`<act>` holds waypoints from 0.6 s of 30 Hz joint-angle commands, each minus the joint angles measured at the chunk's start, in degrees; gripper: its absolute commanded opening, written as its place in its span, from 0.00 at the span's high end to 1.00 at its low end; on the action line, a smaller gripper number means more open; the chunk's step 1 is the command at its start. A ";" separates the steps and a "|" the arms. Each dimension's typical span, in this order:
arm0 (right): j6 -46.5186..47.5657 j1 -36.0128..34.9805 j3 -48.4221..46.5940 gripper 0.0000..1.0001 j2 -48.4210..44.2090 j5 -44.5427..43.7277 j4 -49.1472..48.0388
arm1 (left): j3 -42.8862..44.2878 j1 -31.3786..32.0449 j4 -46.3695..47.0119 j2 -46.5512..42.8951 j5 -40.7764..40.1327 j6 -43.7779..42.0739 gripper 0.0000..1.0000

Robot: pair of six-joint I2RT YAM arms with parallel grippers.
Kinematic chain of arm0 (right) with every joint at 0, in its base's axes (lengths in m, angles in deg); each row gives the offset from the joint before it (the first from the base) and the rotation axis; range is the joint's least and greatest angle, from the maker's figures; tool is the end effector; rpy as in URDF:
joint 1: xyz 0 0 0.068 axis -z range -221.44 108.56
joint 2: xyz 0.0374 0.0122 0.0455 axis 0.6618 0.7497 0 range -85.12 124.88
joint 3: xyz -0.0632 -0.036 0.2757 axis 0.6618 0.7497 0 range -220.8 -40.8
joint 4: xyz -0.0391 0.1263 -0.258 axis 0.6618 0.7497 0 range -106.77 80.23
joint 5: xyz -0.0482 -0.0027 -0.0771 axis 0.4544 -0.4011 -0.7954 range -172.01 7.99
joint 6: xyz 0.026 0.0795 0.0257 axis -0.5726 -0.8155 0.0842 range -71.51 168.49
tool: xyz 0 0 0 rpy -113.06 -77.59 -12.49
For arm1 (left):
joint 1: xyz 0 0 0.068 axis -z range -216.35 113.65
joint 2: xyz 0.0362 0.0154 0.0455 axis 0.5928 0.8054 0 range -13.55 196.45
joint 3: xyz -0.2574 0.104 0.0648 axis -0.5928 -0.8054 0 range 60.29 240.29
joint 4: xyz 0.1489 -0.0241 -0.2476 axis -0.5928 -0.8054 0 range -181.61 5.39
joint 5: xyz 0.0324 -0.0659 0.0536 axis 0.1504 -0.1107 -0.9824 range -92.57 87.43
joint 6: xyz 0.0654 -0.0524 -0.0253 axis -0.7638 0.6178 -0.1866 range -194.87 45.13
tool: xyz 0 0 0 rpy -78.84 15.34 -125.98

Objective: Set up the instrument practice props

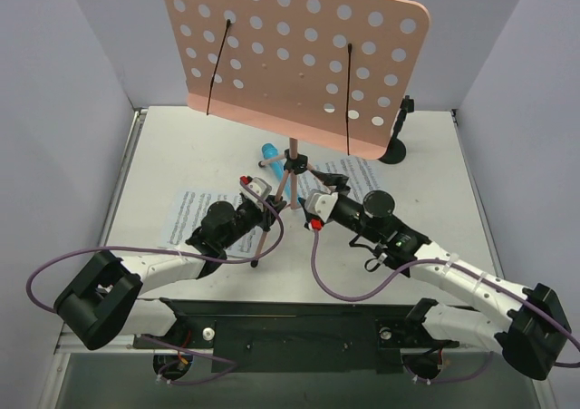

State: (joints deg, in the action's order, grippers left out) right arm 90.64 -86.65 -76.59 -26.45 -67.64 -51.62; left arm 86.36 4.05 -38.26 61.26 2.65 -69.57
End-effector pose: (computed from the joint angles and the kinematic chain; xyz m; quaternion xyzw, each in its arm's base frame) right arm 0.1969 0.2256 0.3290 -0.5016 0.3845 0.0993 0.7685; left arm 0.2432 -0.2162 0.2069 0.2475 0.6779 -0.2988 0.6244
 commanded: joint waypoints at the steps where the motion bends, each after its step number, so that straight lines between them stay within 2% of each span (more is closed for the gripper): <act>1: 6.54 -0.23 -4.28 0.37 3.46 4.17 -1.54 | -0.05 0.12 4.54 -1.50 2.08 -3.72 1.00; 11: 10.14 -0.23 -5.87 0.47 6.98 3.38 -4.26 | -0.93 0.12 5.86 -1.94 2.17 -3.02 1.00; 18: 10.41 -0.14 -6.22 0.50 9.52 2.59 -6.90 | -1.19 0.12 6.21 -1.86 2.43 -3.02 1.00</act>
State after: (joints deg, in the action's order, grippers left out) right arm 99.97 -86.65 -80.24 -18.23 -65.68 -53.28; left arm 85.48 4.05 -36.69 61.23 2.67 -69.57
